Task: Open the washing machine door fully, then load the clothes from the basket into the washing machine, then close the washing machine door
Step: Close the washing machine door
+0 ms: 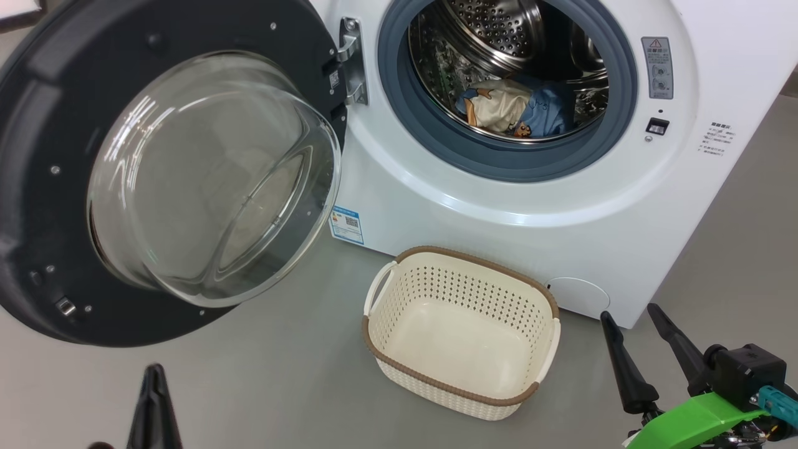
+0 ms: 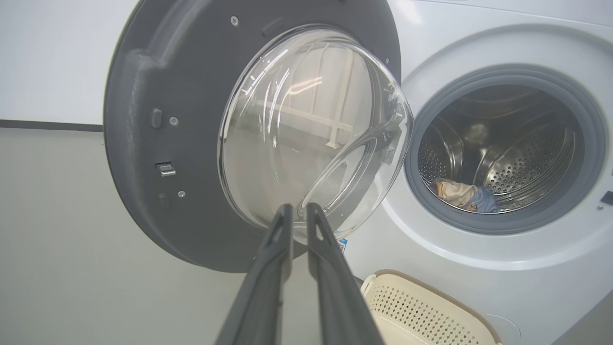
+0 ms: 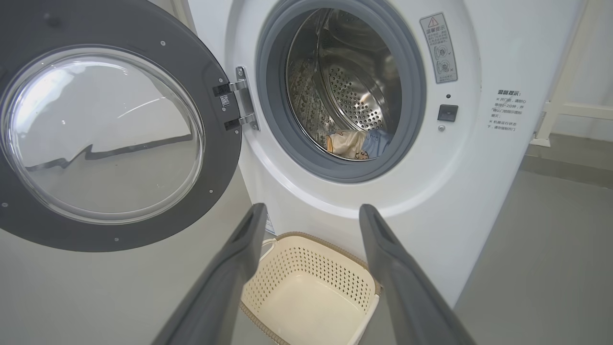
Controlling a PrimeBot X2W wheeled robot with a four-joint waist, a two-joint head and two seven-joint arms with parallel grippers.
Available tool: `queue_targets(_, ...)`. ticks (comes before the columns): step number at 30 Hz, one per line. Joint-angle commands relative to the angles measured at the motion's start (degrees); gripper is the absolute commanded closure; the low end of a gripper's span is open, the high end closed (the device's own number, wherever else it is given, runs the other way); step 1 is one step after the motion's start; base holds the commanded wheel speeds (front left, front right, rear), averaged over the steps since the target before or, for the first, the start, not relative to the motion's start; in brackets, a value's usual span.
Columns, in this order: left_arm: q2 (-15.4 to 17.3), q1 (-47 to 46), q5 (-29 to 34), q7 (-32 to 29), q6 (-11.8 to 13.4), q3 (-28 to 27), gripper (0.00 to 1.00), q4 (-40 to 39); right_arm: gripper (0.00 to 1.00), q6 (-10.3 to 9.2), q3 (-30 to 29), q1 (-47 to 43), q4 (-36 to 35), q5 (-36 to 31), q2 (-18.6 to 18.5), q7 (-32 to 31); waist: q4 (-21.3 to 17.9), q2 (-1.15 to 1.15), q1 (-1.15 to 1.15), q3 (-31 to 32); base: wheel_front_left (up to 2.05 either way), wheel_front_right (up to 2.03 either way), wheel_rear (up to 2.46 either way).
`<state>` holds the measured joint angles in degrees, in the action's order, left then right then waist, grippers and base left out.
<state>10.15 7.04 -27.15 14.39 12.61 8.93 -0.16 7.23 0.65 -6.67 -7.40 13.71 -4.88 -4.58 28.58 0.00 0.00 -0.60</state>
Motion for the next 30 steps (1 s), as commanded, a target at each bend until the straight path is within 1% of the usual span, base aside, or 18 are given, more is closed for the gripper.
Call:
queue_targets(1,0.2,-2.0,0.2,0.6,-0.8,-2.8,1.00,-3.4,0.00,0.25,0.9,0.4,-1.9,-0.1,-0.8,-0.3,0.2,0.00,0.00,0.0,0.00,0.00,0.00)
queue_targets(5,0.0,-4.3,-0.2,0.6,-3.1,-5.6,1.00,-8.4,0.00,0.25,0.6,0.2,-2.1,-0.2,-0.6,-0.7,0.7,0.00,0.00,0.0,0.00,0.00,0.00)
queue_targets(8,1.0,-8.1,-1.8,0.6,-4.4,-8.4,1.00,-10.9,0.00,0.25,0.7,0.3,-2.3,-0.3,-0.6,-0.9,0.7,0.00,0.00,-0.1,0.00,0.00,0.00)
queue_targets(10,2.6,-11.7,-3.2,0.5,-5.4,-10.4,1.00,-11.5,0.00,0.25,0.9,0.4,-2.3,-0.3,-0.5,-1.1,0.7,0.00,0.00,-0.1,0.00,0.00,0.00)
queue_targets(11,3.2,-14.0,-4.9,0.1,-6.2,-11.5,1.00,-11.4,0.00,0.25,1.0,0.5,-2.3,-0.3,-0.5,-1.1,0.7,0.00,0.00,0.0,0.00,0.00,0.00)
queue_targets(13,5.2,-18.7,-7.7,-1.8,-7.3,-13.7,1.00,-9.5,0.00,0.25,1.2,0.5,-2.3,-0.2,-0.5,-1.1,0.6,0.00,0.00,0.2,0.00,0.00,0.00)
queue_targets(14,5.8,-21.2,-10.4,-3.2,-8.1,-14.9,1.00,-7.8,0.00,0.25,1.4,0.5,-2.2,-0.1,-0.5,-1.1,0.3,0.00,0.00,0.3,0.00,0.00,0.00)
queue_targets(16,8.3,-26.3,-14.5,-6.2,-9.4,-17.6,1.00,-3.1,0.00,0.25,1.9,0.6,-2.1,-0.1,-0.4,-1.0,-0.5,0.00,0.00,0.4,0.00,0.00,0.00)
queue_targets(17,8.3,-26.3,-14.5,-6.2,-9.4,-17.6,1.00,-3.1,0.00,0.25,1.9,0.6,-2.1,-0.1,-0.4,-1.0,-0.5,0.00,0.00,0.4,0.00,0.00,0.00)
queue_targets(19,9.8,-31.5,-20.9,-9.5,-11.2,-20.6,1.00,2.9,0.00,0.25,2.1,0.8,-1.9,0.0,-0.4,-0.8,-1.5,0.00,0.00,0.5,0.00,0.00,0.00)
queue_targets(22,13.0,-38.0,-27.8,-14.7,-12.7,-24.1,1.00,12.8,0.00,0.25,2.2,0.8,-1.5,0.3,-0.3,-0.4,-3.3,0.00,0.00,0.7,0.00,0.00,0.00)
queue_targets(24,15.5,-41.3,-30.3,-17.1,-12.9,-25.9,1.00,19.1,0.00,0.25,2.3,0.6,-1.2,0.4,-0.2,-0.2,-4.6,0.00,0.00,0.7,0.00,0.00,0.00)
queue_targets(26,17.0,-44.4,-33.7,-19.5,-13.0,-28.2,1.00,24.5,0.00,0.25,2.4,0.5,-1.0,0.5,0.0,-0.1,-5.8,0.00,0.00,0.6,0.00,0.00,0.00)
queue_targets(28,18.8,-46.4,-35.7,-21.9,-12.6,-29.6,1.00,29.0,0.00,0.25,2.3,0.2,-0.8,0.5,0.1,0.1,-7.0,0.00,0.00,0.6,0.00,0.00,0.00)
queue_targets(30,19.8,-48.1,-38.2,-24.1,-11.9,-31.3,1.00,32.4,0.00,0.25,2.1,0.0,-0.7,0.5,0.1,0.2,-8.0,0.00,0.00,0.6,0.00,0.00,0.00)
